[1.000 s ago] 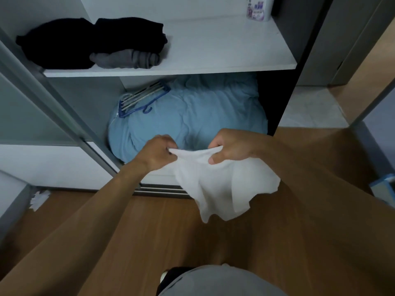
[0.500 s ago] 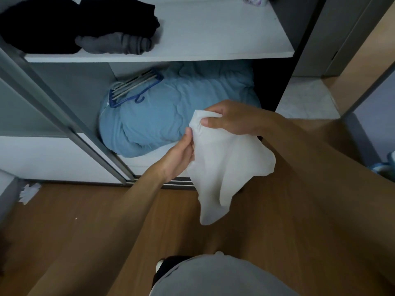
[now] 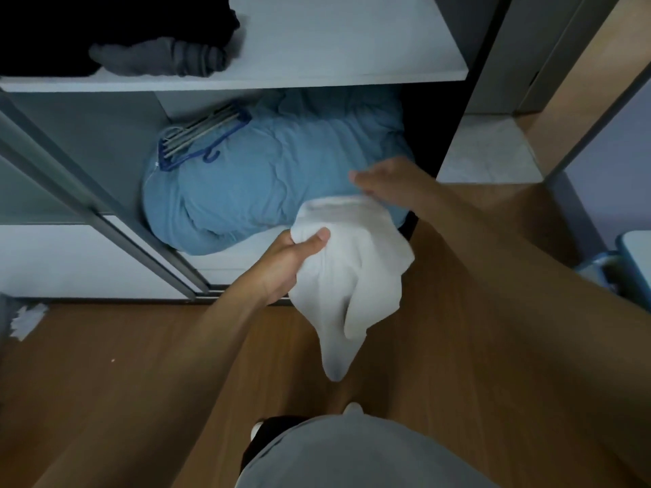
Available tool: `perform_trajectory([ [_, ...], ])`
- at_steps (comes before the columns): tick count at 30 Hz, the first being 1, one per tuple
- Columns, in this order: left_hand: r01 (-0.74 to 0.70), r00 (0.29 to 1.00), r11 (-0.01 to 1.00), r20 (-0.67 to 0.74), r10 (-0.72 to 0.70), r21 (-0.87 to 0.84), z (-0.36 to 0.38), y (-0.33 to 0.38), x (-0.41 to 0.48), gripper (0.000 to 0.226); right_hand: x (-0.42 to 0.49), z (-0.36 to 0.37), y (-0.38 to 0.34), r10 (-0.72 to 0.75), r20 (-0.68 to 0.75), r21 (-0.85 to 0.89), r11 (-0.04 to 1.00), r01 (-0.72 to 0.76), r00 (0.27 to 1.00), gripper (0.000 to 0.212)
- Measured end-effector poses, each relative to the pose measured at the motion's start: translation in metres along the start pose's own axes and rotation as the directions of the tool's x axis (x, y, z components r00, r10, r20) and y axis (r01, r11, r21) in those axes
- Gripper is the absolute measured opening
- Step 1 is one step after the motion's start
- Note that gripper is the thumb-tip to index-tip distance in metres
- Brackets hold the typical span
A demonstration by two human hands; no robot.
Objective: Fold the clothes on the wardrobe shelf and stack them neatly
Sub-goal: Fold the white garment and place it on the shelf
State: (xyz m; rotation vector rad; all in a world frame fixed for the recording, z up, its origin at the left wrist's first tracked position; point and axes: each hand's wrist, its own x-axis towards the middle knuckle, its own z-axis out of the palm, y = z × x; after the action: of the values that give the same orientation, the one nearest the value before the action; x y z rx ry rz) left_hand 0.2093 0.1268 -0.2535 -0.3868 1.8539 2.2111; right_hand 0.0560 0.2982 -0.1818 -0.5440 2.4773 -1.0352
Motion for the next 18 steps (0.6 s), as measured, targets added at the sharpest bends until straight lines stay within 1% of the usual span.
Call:
perform_trajectory([
  [1, -0.014, 0.999, 1.000, -0.050, 0.013, -0.018, -0.001, 0.002, 0.000, 0.043, -0.009, 0.007, 0.014, 0.065, -0.006, 0.031, 0.997, -0.064, 0.998, 0.049],
  [2, -0.021, 0.994, 1.000, -0.104, 0.019, -0.019, -0.002, 0.005, 0.000, 0.040, -0.020, 0.014, 0.026, 0.172, 0.016, 0.114, 0.978, -0.173, 0.985, 0.057],
  [3, -0.024, 0.989, 1.000, -0.146, 0.022, -0.011, -0.003, 0.007, 0.000, 0.037, -0.031, 0.022, 0.036, 0.293, 0.070, 0.190, 0.934, -0.302, 0.953, 0.067],
  [4, -0.032, 0.984, 0.999, -0.175, 0.033, 0.004, -0.004, 0.008, 0.000, 0.037, -0.041, 0.031, 0.045, 0.380, 0.153, 0.224, 0.886, -0.407, 0.912, 0.078],
  [6, -0.050, 0.972, 0.997, -0.228, 0.063, 0.062, -0.003, 0.008, 0.000, 0.041, -0.053, 0.051, 0.059, 0.450, 0.304, 0.267, 0.806, -0.528, 0.840, 0.096],
  [7, -0.049, 0.965, 0.993, -0.253, 0.074, 0.105, -0.002, 0.008, 0.001, 0.042, -0.056, 0.059, 0.064, 0.436, 0.340, 0.334, 0.772, -0.541, 0.833, 0.099],
  [8, -0.042, 0.958, 0.988, -0.273, 0.083, 0.151, -0.001, 0.008, 0.001, 0.042, -0.059, 0.065, 0.067, 0.392, 0.338, 0.436, 0.740, -0.512, 0.855, 0.093],
  [9, -0.033, 0.955, 0.982, -0.283, 0.087, 0.188, -0.002, 0.007, 0.001, 0.043, -0.061, 0.070, 0.069, 0.321, 0.291, 0.536, 0.726, -0.431, 0.901, 0.077],
  [10, -0.026, 0.956, 0.977, -0.280, 0.087, 0.214, -0.004, 0.007, 0.001, 0.044, -0.062, 0.072, 0.069, 0.252, 0.208, 0.589, 0.739, -0.327, 0.945, 0.056],
  [11, -0.020, 0.959, 0.974, -0.271, 0.082, 0.226, -0.006, 0.006, 0.000, 0.044, -0.063, 0.072, 0.067, 0.198, 0.119, 0.607, 0.761, -0.229, 0.973, 0.039],
  [12, -0.012, 0.962, 0.974, -0.263, 0.073, 0.224, -0.009, 0.006, -0.001, 0.042, -0.063, 0.069, 0.064, 0.163, 0.049, 0.614, 0.774, -0.158, 0.985, 0.031],
  [14, 0.000, 0.966, 0.984, -0.255, 0.046, 0.176, -0.016, 0.006, -0.005, 0.031, -0.062, 0.060, 0.059, 0.134, -0.036, 0.617, 0.782, -0.083, 0.990, 0.030],
  [16, 0.002, 0.976, 0.997, -0.219, 0.015, 0.080, -0.021, 0.007, -0.010, 0.022, -0.058, 0.049, 0.053, 0.126, -0.120, 0.600, 0.800, -0.030, 0.985, 0.029],
  [18, 0.015, 0.984, 1.000, -0.176, -0.017, -0.014, -0.023, 0.009, -0.013, 0.020, -0.053, 0.043, 0.047, 0.122, -0.146, 0.628, 0.779, -0.004, 0.982, 0.026],
])
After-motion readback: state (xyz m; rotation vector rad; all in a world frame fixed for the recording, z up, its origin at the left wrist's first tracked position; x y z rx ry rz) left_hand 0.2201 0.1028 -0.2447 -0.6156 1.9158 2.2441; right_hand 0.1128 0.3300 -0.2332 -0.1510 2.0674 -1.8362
